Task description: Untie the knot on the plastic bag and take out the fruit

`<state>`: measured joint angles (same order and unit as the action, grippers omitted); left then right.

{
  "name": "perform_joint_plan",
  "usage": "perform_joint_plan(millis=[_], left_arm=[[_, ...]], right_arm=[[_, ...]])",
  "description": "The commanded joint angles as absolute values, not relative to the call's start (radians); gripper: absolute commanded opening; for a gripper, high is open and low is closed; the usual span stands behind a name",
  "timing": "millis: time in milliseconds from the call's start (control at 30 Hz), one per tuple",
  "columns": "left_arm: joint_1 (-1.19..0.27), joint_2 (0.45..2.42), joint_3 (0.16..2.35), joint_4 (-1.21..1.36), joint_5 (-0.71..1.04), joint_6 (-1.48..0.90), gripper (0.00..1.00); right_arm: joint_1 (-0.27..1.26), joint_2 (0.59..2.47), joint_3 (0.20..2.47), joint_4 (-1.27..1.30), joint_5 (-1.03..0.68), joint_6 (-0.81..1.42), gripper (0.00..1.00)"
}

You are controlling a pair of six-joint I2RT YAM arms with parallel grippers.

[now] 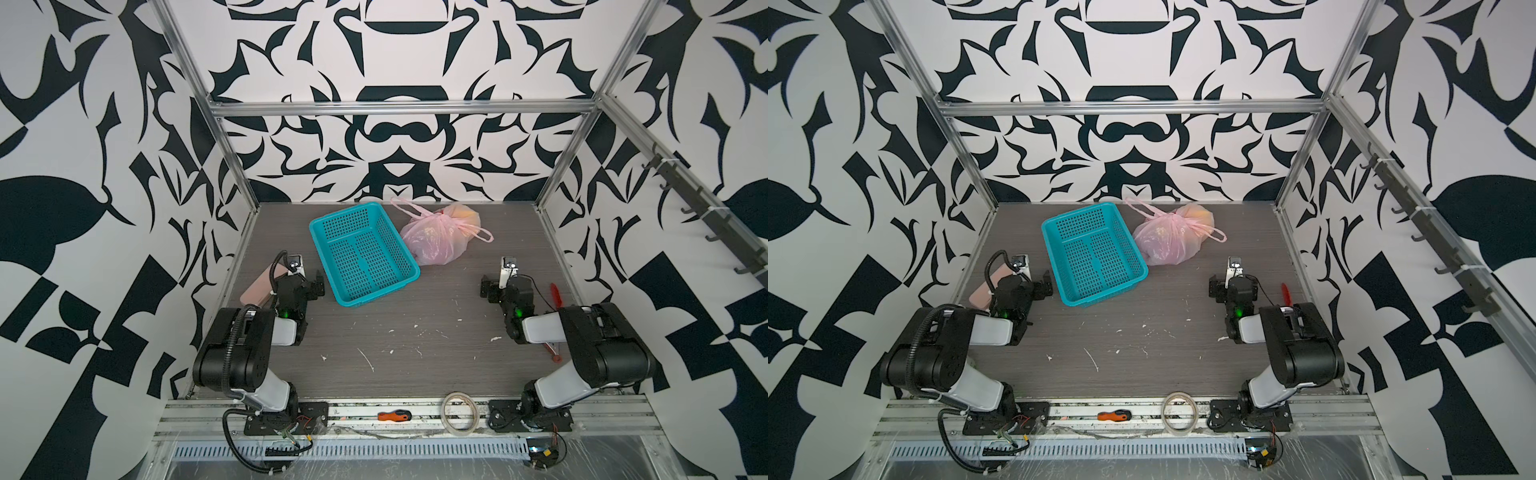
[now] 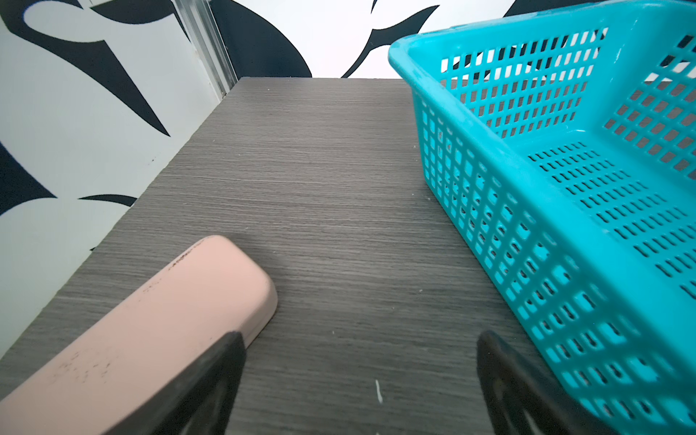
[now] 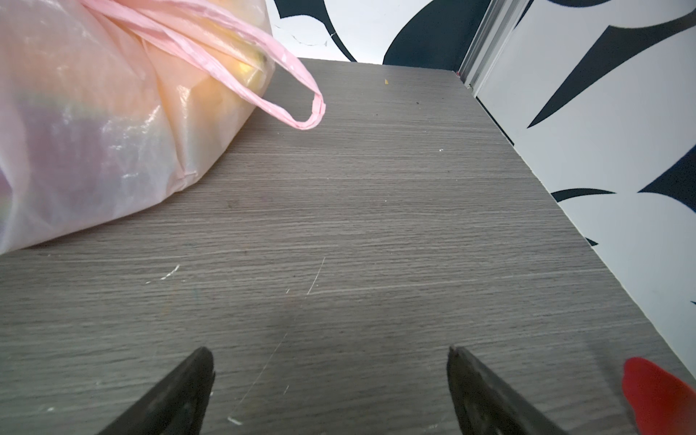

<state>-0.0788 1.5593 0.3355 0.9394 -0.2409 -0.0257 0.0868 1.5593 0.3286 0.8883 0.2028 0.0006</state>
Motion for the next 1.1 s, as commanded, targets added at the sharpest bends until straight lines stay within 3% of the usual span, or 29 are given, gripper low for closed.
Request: perform_joint_plan(millis=[0,500,700,800,1000,1067], left_arm=[[-0.081,1.567,0.351,0.969,-0.245,-0.024,0.99],[-0.081,1.562,0.348,0.976,-0.23,-0.015,0.99],[-0.081,1.422,0.35,0.85,-0.227,-0.019,0.99],[-0.081,1.304,0.378,0.71,-0.287,-0.045,0.99],[-0.08,1.048,0.628,0.077,-0.531,-0.347,0.99],[-0.067,1.01,0.691,-0.072,-0.511,-0.389,0.99]], right_arm=[[0.091,1.555,0.354,0.916,0.203,-0.002,1.0],[0.091,1.555,0.354,0.914,0.202,-0.005,1.0],[0.091,1.533,0.362,0.893,0.202,0.0,1.0],[0.091,1.433,0.43,0.681,0.181,0.006,1.0],[0.091,1.272,0.617,0.235,0.281,0.204,1.0],[0.091,1.214,0.653,0.132,0.24,0.27,1.0]])
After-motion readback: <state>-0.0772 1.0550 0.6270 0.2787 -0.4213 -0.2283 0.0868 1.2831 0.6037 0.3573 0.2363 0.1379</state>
